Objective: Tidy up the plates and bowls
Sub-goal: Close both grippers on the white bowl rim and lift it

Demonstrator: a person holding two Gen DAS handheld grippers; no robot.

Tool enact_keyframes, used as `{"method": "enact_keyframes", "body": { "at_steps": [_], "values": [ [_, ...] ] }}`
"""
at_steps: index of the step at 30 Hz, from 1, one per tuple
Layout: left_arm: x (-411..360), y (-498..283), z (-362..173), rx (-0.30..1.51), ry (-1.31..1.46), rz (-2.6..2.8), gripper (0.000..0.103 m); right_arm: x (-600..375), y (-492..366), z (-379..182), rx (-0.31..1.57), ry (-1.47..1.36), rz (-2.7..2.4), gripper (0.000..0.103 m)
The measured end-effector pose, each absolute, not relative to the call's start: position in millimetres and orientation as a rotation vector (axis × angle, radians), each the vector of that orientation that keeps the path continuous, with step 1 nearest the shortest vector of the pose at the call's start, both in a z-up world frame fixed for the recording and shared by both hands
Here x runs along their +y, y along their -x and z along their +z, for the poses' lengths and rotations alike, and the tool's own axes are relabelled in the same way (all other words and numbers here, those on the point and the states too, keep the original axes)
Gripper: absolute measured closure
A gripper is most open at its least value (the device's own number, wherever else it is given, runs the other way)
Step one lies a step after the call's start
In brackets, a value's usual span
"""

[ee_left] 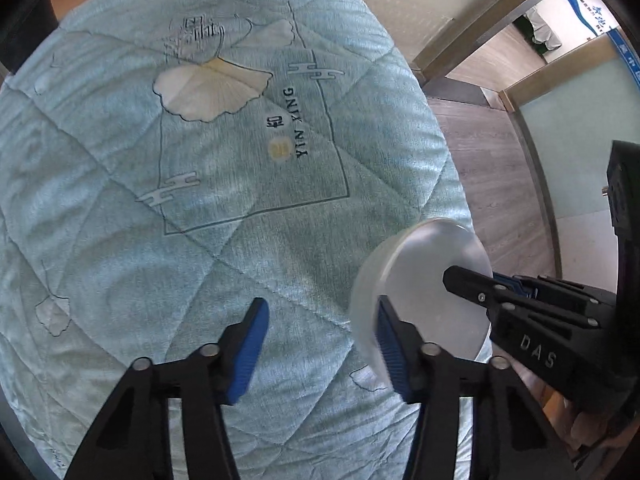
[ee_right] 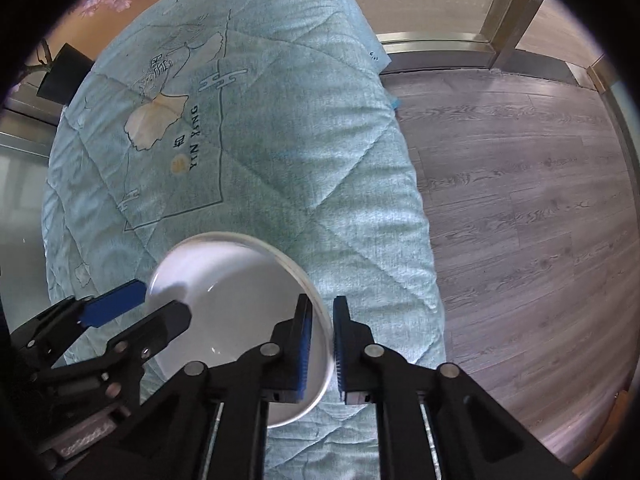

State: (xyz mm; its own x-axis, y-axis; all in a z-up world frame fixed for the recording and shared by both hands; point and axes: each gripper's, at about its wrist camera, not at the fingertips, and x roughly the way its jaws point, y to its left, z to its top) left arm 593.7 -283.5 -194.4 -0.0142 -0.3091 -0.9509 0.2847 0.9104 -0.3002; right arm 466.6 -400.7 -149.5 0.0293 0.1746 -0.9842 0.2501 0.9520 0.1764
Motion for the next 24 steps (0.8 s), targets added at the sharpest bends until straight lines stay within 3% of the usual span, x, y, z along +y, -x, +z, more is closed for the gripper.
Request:
{"method": "enact_keyframes", "body": {
  "at_steps": [7,13,24],
  "values": [
    [-289,-595,-194,1.529,0.057,-0.523,0.087,-393,-465,-148,1.556,-0.313,-0.074,0.096],
    [-295,-594,-191,1.529,0.054,-0.539,0.096,-393,-466,-149,1.557,-0.315,-0.084,0.097],
    [-300,-588,-181,1.513,0.007,-0.532,0.1,-396,-457,-139,1.553,-0.344,-0.077,0.098]
  ]
}}
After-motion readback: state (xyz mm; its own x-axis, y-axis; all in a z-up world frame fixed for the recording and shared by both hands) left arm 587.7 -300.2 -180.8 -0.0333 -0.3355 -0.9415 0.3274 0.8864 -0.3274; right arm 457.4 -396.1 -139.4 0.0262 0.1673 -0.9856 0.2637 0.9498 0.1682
